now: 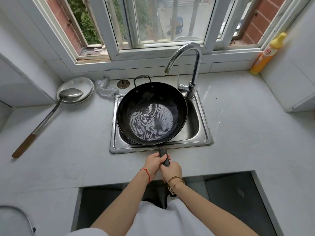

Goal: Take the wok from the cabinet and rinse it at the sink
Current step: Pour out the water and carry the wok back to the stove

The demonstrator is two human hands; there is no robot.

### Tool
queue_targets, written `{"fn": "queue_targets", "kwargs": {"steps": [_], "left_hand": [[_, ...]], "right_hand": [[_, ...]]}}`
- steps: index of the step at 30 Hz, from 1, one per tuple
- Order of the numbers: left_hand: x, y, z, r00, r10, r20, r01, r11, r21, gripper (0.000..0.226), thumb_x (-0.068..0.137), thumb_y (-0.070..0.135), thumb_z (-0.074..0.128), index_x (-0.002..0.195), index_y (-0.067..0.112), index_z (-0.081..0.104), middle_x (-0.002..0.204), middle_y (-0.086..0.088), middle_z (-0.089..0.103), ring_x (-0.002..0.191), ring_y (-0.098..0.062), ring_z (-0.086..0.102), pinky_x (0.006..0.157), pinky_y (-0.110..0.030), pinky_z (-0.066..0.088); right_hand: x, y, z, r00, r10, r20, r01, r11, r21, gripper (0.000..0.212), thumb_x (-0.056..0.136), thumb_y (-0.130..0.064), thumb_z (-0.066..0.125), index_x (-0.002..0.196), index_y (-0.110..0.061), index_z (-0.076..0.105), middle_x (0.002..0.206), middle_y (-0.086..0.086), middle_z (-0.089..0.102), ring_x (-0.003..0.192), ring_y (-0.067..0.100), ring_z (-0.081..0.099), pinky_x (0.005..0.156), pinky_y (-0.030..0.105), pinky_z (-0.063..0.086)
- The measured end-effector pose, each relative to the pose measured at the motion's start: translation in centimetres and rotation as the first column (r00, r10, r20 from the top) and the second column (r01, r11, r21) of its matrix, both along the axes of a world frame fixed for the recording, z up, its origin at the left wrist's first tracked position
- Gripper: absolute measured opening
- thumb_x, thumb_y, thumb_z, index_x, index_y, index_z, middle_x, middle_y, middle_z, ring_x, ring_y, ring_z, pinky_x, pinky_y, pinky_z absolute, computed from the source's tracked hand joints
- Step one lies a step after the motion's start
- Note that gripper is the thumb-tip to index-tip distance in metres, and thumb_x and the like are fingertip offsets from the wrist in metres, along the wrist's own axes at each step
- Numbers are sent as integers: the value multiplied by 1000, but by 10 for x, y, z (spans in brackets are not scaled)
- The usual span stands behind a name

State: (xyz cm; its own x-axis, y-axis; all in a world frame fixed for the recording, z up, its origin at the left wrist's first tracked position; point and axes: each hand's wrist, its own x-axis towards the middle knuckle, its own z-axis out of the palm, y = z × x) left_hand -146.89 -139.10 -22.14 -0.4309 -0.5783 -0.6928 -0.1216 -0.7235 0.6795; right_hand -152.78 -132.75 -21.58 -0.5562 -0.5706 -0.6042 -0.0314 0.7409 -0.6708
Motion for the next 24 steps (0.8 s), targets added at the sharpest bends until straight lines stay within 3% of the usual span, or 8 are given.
{"fn": "queue_targets", "kwargs": {"steps": [5,7,10,17,24], "left_hand": [[-1,4,7,998,3,-56,-3,1000,16,17,96,-5,50,95,3,64,92,-11,65,86,-18,63,77,-22,56],[-1,6,9,999,-1,-54,2,1000,12,16,95,-4,51,97,3,64,92,-10,66,87,-18,63,74,-21,57],[-4,7,14,999,2,-40,-3,999,-37,14,92,-6,55,95,2,65,88,-11,68,84,-19,65,72,-21,59],[7,0,24,999,34,-15,-36,990,-138,8,85,-2,67,87,3,73,78,-10,74,82,-25,69,86,-36,57],[13,1,36,998,58,-37,-64,981,-184,8,86,-1,67,89,1,73,85,-16,73,81,-23,69,79,-29,59]], "right_hand": [[1,5,6,999,17,-39,-17,1000,-4,28,89,-27,59,65,-13,59,52,1,56,46,17,56,42,20,40],[-1,8,7,999,17,-32,-18,1000,-12,27,89,-26,59,66,-13,59,54,1,56,46,17,56,40,18,39],[-6,10,11,1000,13,-1,-13,1000,-20,28,89,-27,59,66,-12,60,53,3,55,42,17,55,34,16,37],[-3,3,28,991,-9,137,20,997,-80,27,83,-20,61,60,-7,58,46,7,53,33,21,50,37,23,40],[2,-1,42,987,-30,160,45,995,-93,21,84,-17,60,65,-8,58,51,9,54,34,20,50,35,21,39]]}}
